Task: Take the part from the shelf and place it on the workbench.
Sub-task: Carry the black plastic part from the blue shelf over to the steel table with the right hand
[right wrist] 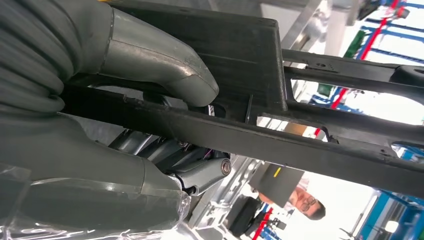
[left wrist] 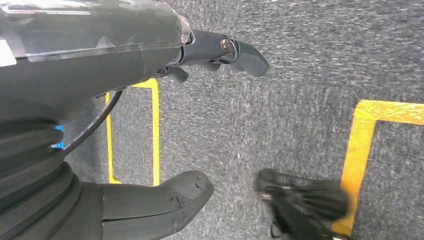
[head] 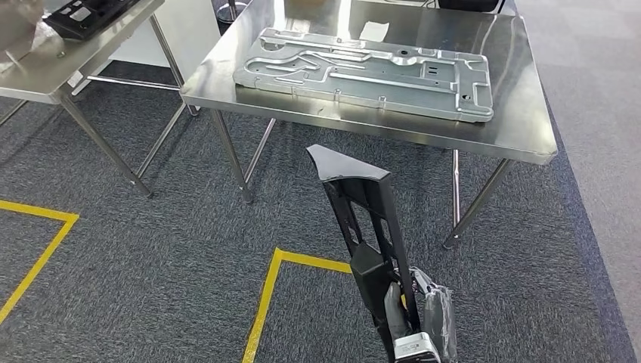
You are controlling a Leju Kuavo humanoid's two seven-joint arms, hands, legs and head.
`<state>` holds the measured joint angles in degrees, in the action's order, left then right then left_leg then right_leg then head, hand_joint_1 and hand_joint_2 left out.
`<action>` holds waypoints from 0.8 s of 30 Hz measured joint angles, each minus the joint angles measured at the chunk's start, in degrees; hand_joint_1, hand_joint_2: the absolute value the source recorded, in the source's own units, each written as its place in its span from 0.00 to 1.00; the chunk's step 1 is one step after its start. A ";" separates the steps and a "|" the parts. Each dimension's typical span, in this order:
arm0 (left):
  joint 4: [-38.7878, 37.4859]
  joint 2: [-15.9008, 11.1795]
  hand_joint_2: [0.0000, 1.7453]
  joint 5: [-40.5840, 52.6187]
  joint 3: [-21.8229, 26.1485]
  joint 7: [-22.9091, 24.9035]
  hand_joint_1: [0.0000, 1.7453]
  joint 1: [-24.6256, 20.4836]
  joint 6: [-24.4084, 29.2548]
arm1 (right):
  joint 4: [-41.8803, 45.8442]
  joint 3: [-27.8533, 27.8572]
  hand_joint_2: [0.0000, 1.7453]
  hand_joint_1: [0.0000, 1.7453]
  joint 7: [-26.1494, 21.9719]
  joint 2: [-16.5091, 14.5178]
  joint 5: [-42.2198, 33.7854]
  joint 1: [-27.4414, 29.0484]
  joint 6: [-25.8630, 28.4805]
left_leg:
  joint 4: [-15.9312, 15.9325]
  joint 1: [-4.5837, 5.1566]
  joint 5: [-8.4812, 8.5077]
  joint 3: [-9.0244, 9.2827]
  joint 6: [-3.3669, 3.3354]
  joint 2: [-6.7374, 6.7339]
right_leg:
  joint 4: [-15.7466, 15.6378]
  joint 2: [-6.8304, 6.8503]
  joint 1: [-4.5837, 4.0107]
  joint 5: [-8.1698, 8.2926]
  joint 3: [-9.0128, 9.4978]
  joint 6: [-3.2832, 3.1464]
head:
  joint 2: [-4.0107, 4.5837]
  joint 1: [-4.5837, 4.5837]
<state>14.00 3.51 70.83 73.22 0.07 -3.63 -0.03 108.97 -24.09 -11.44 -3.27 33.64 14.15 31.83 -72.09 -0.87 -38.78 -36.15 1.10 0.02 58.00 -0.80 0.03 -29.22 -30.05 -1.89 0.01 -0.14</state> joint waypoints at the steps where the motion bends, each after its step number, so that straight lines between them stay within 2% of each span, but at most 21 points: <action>1: 0.00 -0.01 1.00 -0.01 0.00 0.19 0.00 0.10 0.00 | -0.09 0.00 1.00 1.00 0.34 0.02 0.63 0.10 0.13 | 2.88 0.00 2.08 -0.01 -0.12 0.00 | 0.00 -0.08 0.00 -0.76 0.98 0.12 | 0.00 0.01; 3: 0.00 -0.05 1.00 -0.02 0.01 0.51 0.00 0.29 0.01 | -0.27 0.01 1.00 1.00 0.75 0.05 1.67 0.22 0.46 | 8.65 0.19 8.74 0.42 -0.59 -0.02 | 0.14 -0.22 -0.10 -2.24 2.64 0.52 | 0.00 -0.02; 4: -0.01 -0.06 1.00 -0.02 0.02 0.62 0.00 0.33 0.01 | -0.34 0.01 1.00 1.00 0.90 0.07 2.16 0.24 0.67 | 10.27 0.36 11.06 0.77 -0.90 -0.02 | 0.17 -0.32 -0.15 -2.94 3.16 0.86 | 0.00 -0.03; 5: -0.02 -0.07 1.00 -0.02 0.02 0.71 0.00 0.34 0.01 | -0.39 0.02 1.00 1.00 1.09 0.09 2.74 0.24 0.89 | 10.96 0.49 12.17 0.97 -1.24 0.02 | 0.35 -0.43 -0.18 -3.34 3.63 1.23 | 0.00 -0.03; 7: -0.04 -0.02 1.00 -0.01 0.02 0.78 0.00 0.15 0.01 | -0.43 0.02 1.00 1.00 1.60 0.10 4.20 0.12 1.40 | 11.45 0.49 11.78 1.99 -1.98 0.13 | 1.12 -0.47 -0.21 -3.42 4.01 1.91 | -0.01 0.02; 8: -0.05 0.02 1.00 0.00 0.02 0.77 0.00 0.03 0.01 | -0.44 0.03 1.00 1.00 1.87 0.10 5.00 -0.04 1.67 | 11.86 0.36 11.63 2.62 -2.33 0.19 | 2.39 -0.32 -0.19 -3.12 3.72 2.22 | -0.01 -0.05; 9: -0.05 0.06 1.00 0.01 0.02 0.75 0.00 -0.11 0.01 | -0.45 0.04 1.00 1.00 2.09 0.10 5.74 -0.28 2.02 | 12.21 0.27 11.39 3.38 -2.65 0.21 | 4.41 -0.14 -0.15 -3.09 2.61 2.56 | -0.01 -0.19; 10: -0.07 0.10 1.00 0.00 0.02 0.74 0.00 -0.22 0.01 | -0.46 0.07 1.00 1.00 2.29 0.09 6.40 -0.55 2.45 | 12.54 0.17 11.13 4.11 -2.87 0.23 | 7.21 0.04 -0.03 -3.58 0.81 2.91 | -0.01 -0.28; 12: -0.08 0.11 1.00 -0.05 0.02 0.72 0.00 -0.27 0.00 | -0.49 0.21 1.00 1.00 2.52 0.08 7.53 -0.91 3.57 | 12.89 0.17 10.31 5.15 -3.10 0.25 | 13.46 0.27 0.24 -5.95 -4.18 3.50 | -0.01 -0.48; 13: -0.08 0.11 1.00 -0.13 0.02 0.69 0.00 -0.22 -0.01 | -0.48 0.31 1.00 1.00 2.57 0.07 8.13 -0.98 4.21 | 12.94 0.15 9.80 5.72 -3.07 0.28 | 15.52 0.33 0.37 -7.17 -6.49 3.67 | -0.01 -0.48; 14: -0.08 0.13 1.00 -0.22 0.03 0.65 0.00 -0.14 -0.02 | -0.43 0.41 1.00 1.00 2.60 0.06 8.84 -1.00 4.88 | 12.95 0.14 9.19 6.40 -3.02 0.31 | 16.12 0.40 0.46 -7.60 -8.16 3.73 | -0.01 -0.49; 15: -0.09 0.14 1.00 -0.30 0.05 0.60 0.00 -0.07 -0.05 | -0.31 0.53 1.00 1.00 2.65 0.02 9.65 -1.02 5.54 | 12.96 0.12 8.55 7.21 -2.95 0.35 | 15.07 0.46 0.52 -6.83 -8.99 3.69 | -0.01 -0.50; 16: -0.09 0.17 1.00 -0.36 0.07 0.53 0.00 -0.02 -0.10 | -0.13 0.65 1.00 1.00 2.70 -0.04 10.54 -1.06 6.14 | 12.97 0.11 7.88 8.06 -2.85 0.36 | 12.48 0.52 0.54 -4.77 -9.01 3.55 | -0.01 -0.51; 18: -0.14 0.27 1.00 -0.38 0.09 0.40 0.00 -0.02 -0.21 | 0.38 1.04 1.00 1.00 2.71 -0.28 12.96 -1.22 7.13 | 13.08 0.14 6.58 9.62 -2.51 0.40 | 6.02 0.74 0.31 1.19 -8.01 3.00 | 0.00 -0.51; 19: -0.16 0.32 1.00 -0.35 0.10 0.34 0.00 -0.09 -0.27 | 0.67 1.34 1.00 1.00 2.57 -0.45 14.62 -1.37 7.43 | 13.29 0.18 5.97 10.27 -2.19 0.41 | 3.95 0.82 0.12 2.89 -7.51 2.68 | 0.00 -0.53; 20: -0.19 0.36 1.00 -0.27 0.10 0.29 0.00 -0.16 -0.32 | 1.06 1.76 1.00 1.00 2.41 -0.67 16.52 -1.56 7.61 | 13.44 0.23 5.68 11.12 -1.83 0.40 | 2.73 0.83 -0.07 3.70 -7.09 2.33 | 0.00 -0.57; 22: -0.24 0.40 1.00 -0.11 0.11 0.20 0.00 -0.37 -0.39 | 1.85 2.63 1.00 1.00 2.16 -1.05 19.48 -2.22 7.73 | 13.20 0.31 6.13 12.22 -0.94 0.35 | 1.94 0.56 -0.13 3.03 -5.79 1.45 | -0.01 -0.55; 23: -0.25 0.41 1.00 -0.07 0.11 0.17 0.00 -0.47 -0.41 | 2.23 3.04 1.00 1.00 2.16 -1.20 20.19 -2.58 7.78 | 12.19 0.29 6.61 12.36 -0.65 0.30 | 1.36 0.47 -0.05 3.03 -4.85 1.01 | -0.01 -0.48; 24: -0.26 0.42 1.00 -0.06 0.11 0.15 0.00 -0.61 -0.42 | 2.49 3.37 1.00 1.00 2.15 -1.28 20.45 -2.94 7.84 | 10.32 0.25 6.86 11.60 -0.44 0.28 | 0.97 0.46 0.02 2.83 -3.87 0.54 | -0.01 -0.25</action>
<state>13.74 3.93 70.77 73.33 0.22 -4.24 -0.45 111.46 -20.72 -9.29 -4.55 54.09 11.21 39.68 -61.77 -0.62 -31.92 -24.55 0.66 0.31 58.97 -0.34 0.05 -26.40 -33.92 -1.35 0.00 -0.39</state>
